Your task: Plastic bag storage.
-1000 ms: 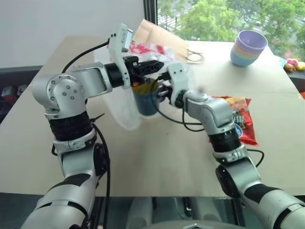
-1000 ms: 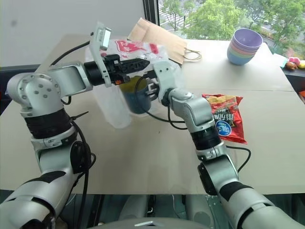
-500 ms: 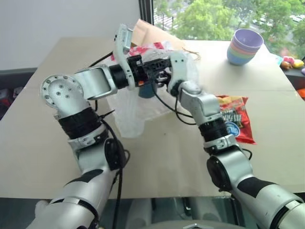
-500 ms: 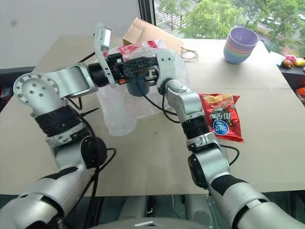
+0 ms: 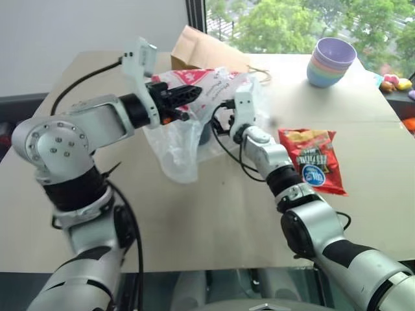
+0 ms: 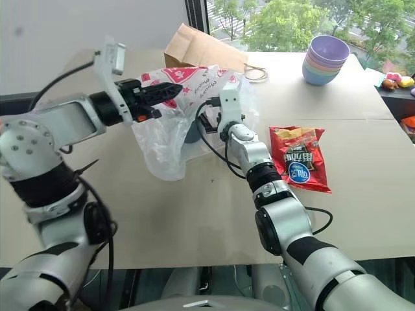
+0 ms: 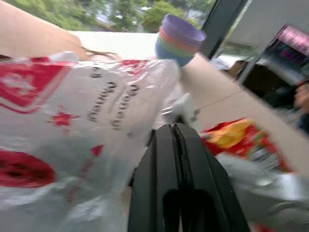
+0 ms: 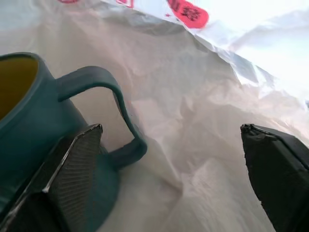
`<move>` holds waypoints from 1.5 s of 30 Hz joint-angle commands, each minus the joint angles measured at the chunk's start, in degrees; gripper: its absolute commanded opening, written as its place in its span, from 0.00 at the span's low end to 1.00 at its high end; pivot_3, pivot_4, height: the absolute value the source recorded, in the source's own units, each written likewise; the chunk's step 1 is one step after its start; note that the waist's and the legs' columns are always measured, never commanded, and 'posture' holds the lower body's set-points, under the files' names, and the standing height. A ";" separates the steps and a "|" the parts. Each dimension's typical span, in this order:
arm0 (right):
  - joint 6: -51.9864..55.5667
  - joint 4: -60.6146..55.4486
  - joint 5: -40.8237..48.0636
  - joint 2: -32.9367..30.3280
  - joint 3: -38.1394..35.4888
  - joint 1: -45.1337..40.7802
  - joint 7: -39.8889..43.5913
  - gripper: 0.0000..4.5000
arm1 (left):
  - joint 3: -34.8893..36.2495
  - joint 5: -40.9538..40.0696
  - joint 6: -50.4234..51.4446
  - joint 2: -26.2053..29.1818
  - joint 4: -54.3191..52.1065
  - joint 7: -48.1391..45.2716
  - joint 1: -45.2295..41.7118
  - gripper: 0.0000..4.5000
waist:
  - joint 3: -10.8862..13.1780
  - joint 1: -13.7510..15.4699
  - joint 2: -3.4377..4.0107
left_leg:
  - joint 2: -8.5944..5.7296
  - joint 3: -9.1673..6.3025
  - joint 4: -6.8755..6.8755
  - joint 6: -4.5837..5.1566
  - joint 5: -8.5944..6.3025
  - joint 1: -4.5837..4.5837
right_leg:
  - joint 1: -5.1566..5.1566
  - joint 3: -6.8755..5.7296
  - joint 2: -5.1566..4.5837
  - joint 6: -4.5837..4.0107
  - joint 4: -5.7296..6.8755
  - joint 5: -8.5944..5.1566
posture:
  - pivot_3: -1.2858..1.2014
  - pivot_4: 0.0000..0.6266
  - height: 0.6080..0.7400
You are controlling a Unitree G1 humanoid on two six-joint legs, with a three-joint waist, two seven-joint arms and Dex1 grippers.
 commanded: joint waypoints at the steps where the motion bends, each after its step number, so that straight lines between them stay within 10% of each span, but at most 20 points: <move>1: 2.88 -9.31 -0.17 0.47 2.59 2.59 4.88 1.00 | -8.46 8.61 -12.76 6.17 -5.46 -6.34 4.68 0.37 | 0.00 0.47 0.00 | 0.00 -0.07 0.01 0.06 -0.04 -0.02 | 0.00 -0.09 0.01 0.00 -0.01 0.00 | 0.52 0.24 1.00; 4: 6.15 -15.95 -1.31 -1.00 4.32 5.53 5.78 1.00 | -15.07 14.09 -18.13 7.68 -6.53 -7.65 6.37 0.62 | 0.00 1.25 0.00 | -0.07 -0.23 0.03 0.17 -0.09 -0.08 | 0.07 -0.28 -0.07 -0.01 -0.06 -0.01 | 0.52 0.24 1.00; 15: 28.31 -49.78 -1.35 -12.77 4.70 18.62 5.90 1.00 | -36.56 39.21 -35.10 3.81 8.56 -7.75 -0.94 0.62 | 0.01 2.06 0.02 | -0.16 -0.08 0.12 0.22 -0.06 -0.14 | 0.15 -0.47 -0.04 0.02 -0.08 -0.04 | 0.52 0.24 1.00; 30: 45.98 -81.51 3.62 -19.88 -1.24 28.39 4.25 1.00 | -45.52 58.72 -45.36 -9.36 22.76 -6.69 -7.20 0.62 | 0.01 2.56 0.04 | -0.12 -0.01 0.21 0.24 -0.06 -0.16 | 0.15 -0.36 0.05 0.04 -0.03 -0.05 | 0.52 0.24 1.00; 45: 33.56 -103.56 9.74 -38.15 -6.62 51.30 18.42 1.00 | -44.22 68.05 -47.42 -18.02 27.86 -1.47 -6.75 0.62 | 0.02 2.52 0.04 | -0.12 0.01 0.32 0.26 -0.07 -0.11 | 0.20 -0.22 0.11 0.20 0.02 -0.15 | 0.52 0.24 1.00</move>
